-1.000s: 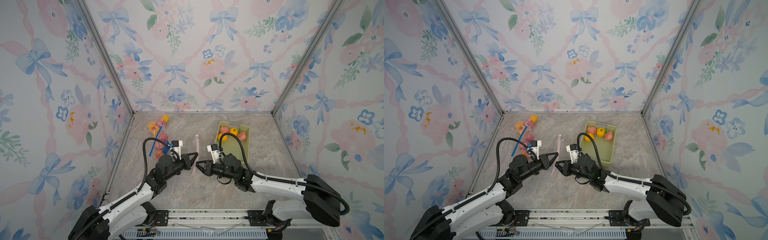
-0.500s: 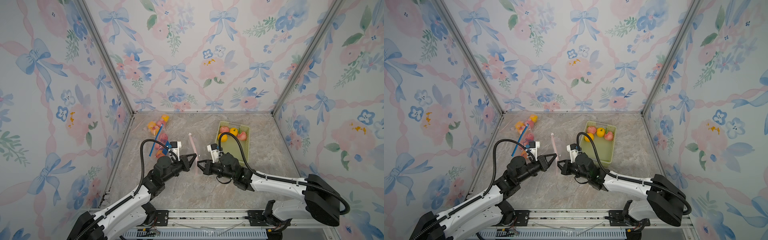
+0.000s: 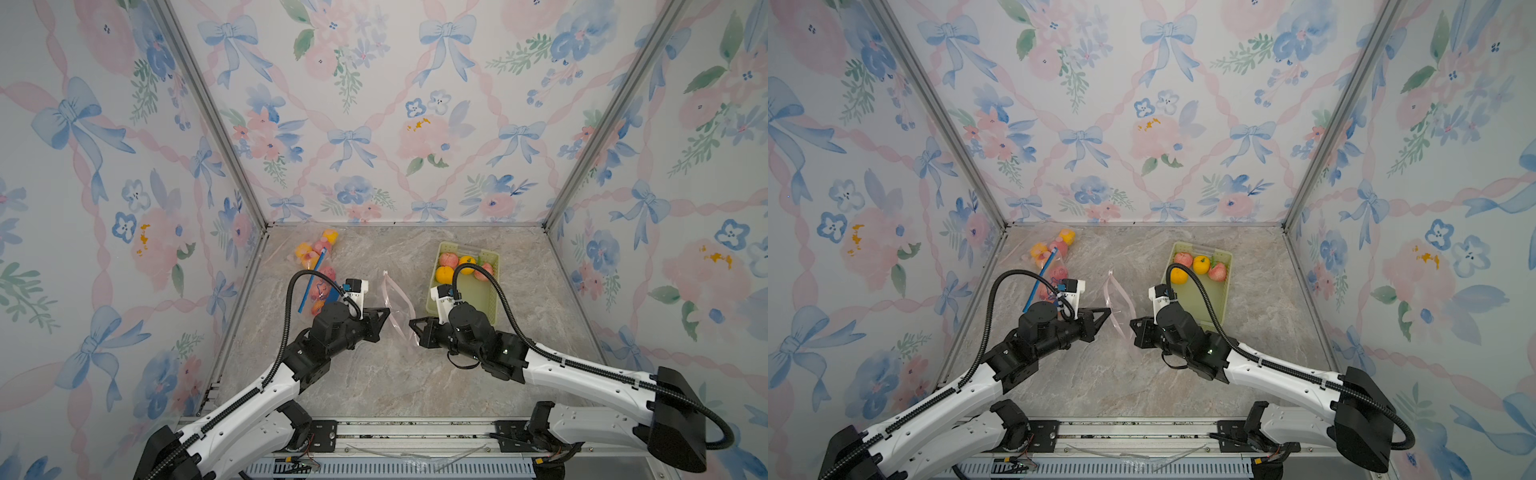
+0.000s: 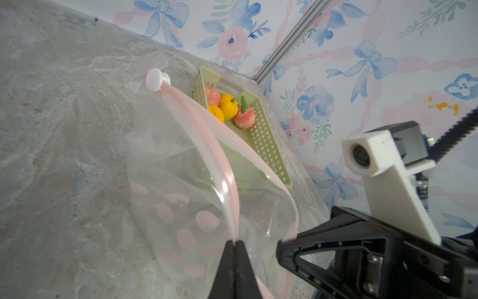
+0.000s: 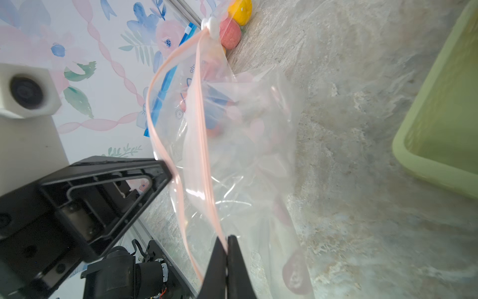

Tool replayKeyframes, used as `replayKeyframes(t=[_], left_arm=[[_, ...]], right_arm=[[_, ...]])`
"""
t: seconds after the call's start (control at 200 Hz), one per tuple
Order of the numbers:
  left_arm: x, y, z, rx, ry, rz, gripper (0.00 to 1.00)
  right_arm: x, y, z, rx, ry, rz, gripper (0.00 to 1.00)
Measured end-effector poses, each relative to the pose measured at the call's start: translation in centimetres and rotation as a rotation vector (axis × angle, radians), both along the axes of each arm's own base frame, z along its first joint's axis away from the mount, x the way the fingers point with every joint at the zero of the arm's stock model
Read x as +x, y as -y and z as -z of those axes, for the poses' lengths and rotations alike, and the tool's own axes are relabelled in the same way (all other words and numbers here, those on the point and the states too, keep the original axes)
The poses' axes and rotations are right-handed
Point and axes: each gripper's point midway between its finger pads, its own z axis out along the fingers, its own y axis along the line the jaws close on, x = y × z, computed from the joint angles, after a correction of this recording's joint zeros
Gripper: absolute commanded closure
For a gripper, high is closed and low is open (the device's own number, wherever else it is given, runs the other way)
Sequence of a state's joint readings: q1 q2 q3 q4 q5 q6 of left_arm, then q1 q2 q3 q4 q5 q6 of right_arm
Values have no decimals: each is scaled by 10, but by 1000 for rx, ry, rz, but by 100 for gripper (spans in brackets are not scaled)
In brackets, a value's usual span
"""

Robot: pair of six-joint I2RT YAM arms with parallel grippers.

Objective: Place the peach in a zip-top bag and seal the zipper
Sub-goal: Open the zipper of the food storage bag at the center of the board.

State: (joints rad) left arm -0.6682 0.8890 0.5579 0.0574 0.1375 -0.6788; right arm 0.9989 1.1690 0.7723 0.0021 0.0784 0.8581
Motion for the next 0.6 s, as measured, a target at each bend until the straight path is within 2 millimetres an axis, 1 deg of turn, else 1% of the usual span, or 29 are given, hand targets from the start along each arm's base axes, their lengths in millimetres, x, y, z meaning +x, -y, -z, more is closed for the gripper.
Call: replayKeyframes(t=[0.085,0.17,0.24,0.305,0.36,0.475,0.6], left_arm=[[2,-3,7,58,-24,-11,100],[6,-9,10,115,-34,-38,100],[8,-14,12,147,-37,-57,87],[7,-15,14,165,-39,-58,83],[7,-15,14,161,-44,-58,77],[5,-9,16,146,-59,-32,52],[5,-1,16,103,-84,-11,37]], right_arm=[[2,8,-9,-39,10,26,100],[4,16,-12,-80,7,52,100],[3,22,-10,-114,-1,62,100],[2,24,-7,-134,-11,63,100],[0,26,-3,-150,-23,60,100],[-2,25,3,-169,-36,42,100],[-4,21,11,-188,-52,17,100]])
